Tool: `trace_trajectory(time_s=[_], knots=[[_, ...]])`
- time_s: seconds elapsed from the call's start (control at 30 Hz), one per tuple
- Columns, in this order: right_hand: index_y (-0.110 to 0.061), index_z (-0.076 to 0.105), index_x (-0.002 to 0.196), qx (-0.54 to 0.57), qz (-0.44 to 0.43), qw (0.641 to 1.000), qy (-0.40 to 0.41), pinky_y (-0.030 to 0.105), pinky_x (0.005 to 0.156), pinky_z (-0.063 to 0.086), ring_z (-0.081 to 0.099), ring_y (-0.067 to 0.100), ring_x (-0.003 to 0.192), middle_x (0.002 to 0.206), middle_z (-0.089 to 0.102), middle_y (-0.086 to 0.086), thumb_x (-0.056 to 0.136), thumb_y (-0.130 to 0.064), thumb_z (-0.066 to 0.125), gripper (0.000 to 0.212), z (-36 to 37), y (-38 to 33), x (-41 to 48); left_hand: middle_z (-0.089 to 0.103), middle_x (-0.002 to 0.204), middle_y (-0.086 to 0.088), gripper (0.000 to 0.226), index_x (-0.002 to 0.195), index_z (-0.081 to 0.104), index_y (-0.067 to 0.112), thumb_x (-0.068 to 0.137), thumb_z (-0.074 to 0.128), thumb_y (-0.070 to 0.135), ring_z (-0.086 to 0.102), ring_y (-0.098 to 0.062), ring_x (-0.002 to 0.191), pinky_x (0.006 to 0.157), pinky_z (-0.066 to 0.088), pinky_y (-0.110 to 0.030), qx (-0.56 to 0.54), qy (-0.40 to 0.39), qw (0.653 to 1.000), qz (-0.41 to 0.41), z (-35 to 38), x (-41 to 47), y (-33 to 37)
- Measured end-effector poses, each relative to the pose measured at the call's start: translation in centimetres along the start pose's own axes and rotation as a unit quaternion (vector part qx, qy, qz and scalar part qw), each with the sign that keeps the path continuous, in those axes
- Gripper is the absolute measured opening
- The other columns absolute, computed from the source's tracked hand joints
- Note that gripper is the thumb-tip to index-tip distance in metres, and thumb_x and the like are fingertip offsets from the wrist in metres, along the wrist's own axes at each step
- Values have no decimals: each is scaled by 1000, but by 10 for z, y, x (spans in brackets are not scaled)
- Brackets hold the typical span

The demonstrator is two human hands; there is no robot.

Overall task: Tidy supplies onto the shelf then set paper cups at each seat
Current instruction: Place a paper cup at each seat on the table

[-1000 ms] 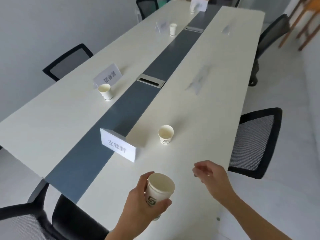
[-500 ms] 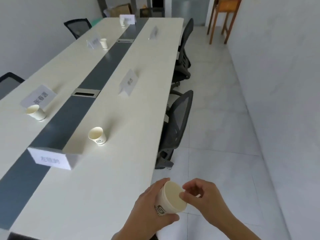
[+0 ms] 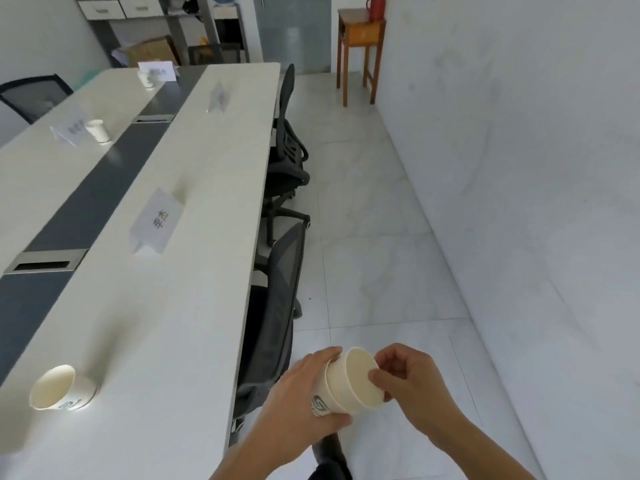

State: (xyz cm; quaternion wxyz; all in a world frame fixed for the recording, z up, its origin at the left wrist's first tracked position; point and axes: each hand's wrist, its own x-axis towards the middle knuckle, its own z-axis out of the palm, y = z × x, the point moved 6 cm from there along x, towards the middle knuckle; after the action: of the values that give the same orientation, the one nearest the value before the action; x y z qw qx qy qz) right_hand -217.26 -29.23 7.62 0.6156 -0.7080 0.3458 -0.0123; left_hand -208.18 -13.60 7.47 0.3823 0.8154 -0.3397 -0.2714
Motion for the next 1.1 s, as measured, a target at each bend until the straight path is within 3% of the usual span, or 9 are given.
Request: trace_trajectory(time_s=[0.27, 0.37, 0.47, 0.63, 0.73, 0.87, 1.0, 1.1], knots=[[-3, 65, 83, 91, 3, 995, 44, 26, 53, 47, 55, 16, 58, 62, 66, 0, 86, 1, 61, 7, -63, -61, 101, 58, 114, 26, 74, 122, 43, 50, 57, 77, 53, 58, 0, 104, 89, 53, -31, 0, -53, 998, 17, -30, 146, 25], [-5, 68, 87, 146, 5, 988, 54, 27, 53, 47, 57, 15, 62, 70, 68, 1, 86, -10, 65, 5, -77, -71, 131, 58, 112, 26, 72, 120, 40, 55, 58, 75, 56, 58, 1, 103, 87, 54, -29, 8, -56, 998, 20, -37, 187, 34], [-9, 70, 94, 170, 1, 985, 31, 27, 54, 48, 63, 15, 70, 84, 72, 5, 74, -32, 66, 31, -87, -82, 164, 57, 111, 29, 69, 118, 36, 59, 60, 74, 58, 58, 4, 100, 86, 54, -25, 15, -56, 998, 15, -39, 226, 38], [-28, 61, 116, 83, -50, 995, -25, 33, 71, 59, 67, 9, 95, 109, 70, -9, 44, -62, 86, 83, -104, -105, 237, 57, 108, 29, 69, 117, 37, 57, 58, 73, 58, 58, 4, 97, 85, 54, -25, 29, -35, 999, -14, -43, 304, 44], [-32, 63, 109, 73, -71, 995, -14, 37, 73, 61, 65, 8, 95, 104, 69, -13, 39, -57, 89, 80, -122, -118, 298, 59, 107, 26, 68, 116, 38, 55, 58, 74, 56, 59, 2, 96, 84, 53, -27, 36, -22, 998, -41, -47, 361, 51], [-24, 64, 102, 93, -74, 993, -18, 22, 60, 56, 68, 10, 81, 91, 72, -3, 38, -45, 80, 70, -152, -151, 380, 60, 105, 26, 66, 111, 37, 61, 58, 76, 53, 60, 2, 94, 83, 55, -25, 5, 27, 996, -84, -69, 423, 57], [-27, 59, 106, 89, -94, 990, -59, 23, 58, 54, 67, 9, 82, 96, 67, -5, 40, -46, 77, 71, -169, -193, 455, 60, 104, 18, 71, 118, 39, 54, 58, 76, 54, 62, -8, 94, 80, 58, -29, -60, 126, 977, -159, -101, 448, 42], [-29, 59, 103, 80, -91, 987, -106, 23, 65, 50, 66, 8, 80, 89, 69, -10, 39, -44, 76, 67, -155, -218, 506, 61, 107, 12, 69, 115, 40, 53, 57, 77, 53, 62, -11, 94, 73, 56, -18, -102, 200, 953, -204, -127, 444, 20]])
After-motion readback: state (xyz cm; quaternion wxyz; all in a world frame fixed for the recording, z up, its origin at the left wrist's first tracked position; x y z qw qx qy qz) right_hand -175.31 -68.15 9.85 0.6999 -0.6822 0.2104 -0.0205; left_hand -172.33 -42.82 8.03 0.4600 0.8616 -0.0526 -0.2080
